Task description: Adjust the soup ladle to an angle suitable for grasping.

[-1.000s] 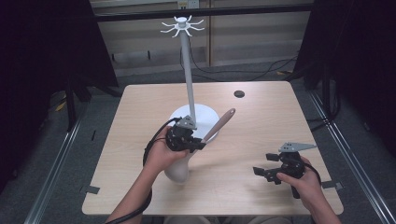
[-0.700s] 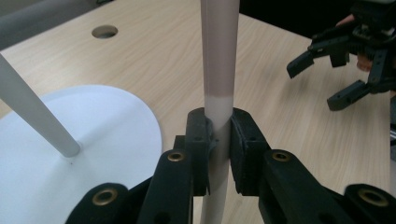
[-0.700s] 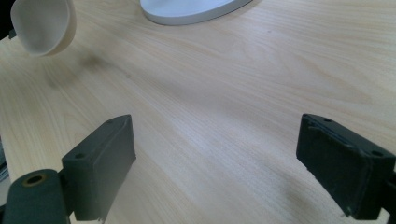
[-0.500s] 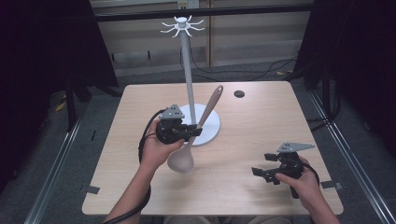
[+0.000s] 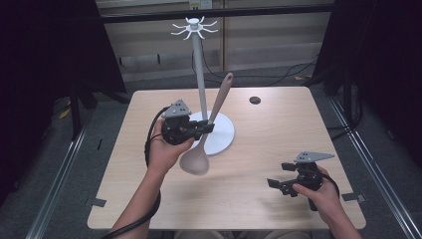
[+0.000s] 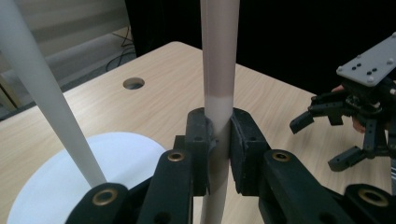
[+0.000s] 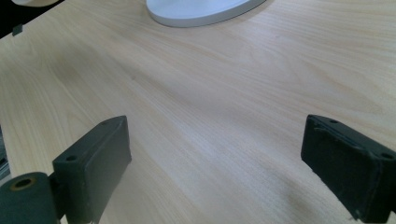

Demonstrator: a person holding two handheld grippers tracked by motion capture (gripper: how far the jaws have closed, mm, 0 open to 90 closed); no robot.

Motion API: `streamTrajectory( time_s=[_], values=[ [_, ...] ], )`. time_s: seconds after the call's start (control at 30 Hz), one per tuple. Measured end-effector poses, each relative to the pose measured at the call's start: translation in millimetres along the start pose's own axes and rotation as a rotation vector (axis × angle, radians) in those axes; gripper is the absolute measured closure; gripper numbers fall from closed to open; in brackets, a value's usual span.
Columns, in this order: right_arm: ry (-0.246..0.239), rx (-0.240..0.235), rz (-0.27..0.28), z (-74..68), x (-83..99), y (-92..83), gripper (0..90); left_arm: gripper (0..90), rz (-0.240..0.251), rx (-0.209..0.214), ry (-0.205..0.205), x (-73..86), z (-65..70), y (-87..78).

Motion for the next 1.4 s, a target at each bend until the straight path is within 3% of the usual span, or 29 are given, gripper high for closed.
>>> streamTrajectory(
  time_s=[0.3, 0.67, 1.4],
  values=[
    [-0.006, -0.003, 0.006, -0.7, -0.9, -0.3, 7.2, 79.1, 0.034, -0.026, -0.016, -17.0, -8.4, -6.0],
    [-0.012, -0.006, 0.0, -1.9, -1.1, 0.7, 7.2, 79.0, 0.047, -0.04, -0.002, -34.0, -14.2, -13.6],
    [-0.015, -0.011, 0.001, -2.2, -1.2, 1.1, 7.2, 79.0, 0.085, -0.065, -0.005, -56.6, -24.5, -26.8]
  ],
)
Point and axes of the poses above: each handheld gripper's, and its own axes: y roughly forward along the jaws, x roughly out of its underside, z roughly to its right, the point moved 5 cm from there along y, roughly forward along the jaws, and after that the axes turned 12 degrees about -x, right-handed, at the moved point
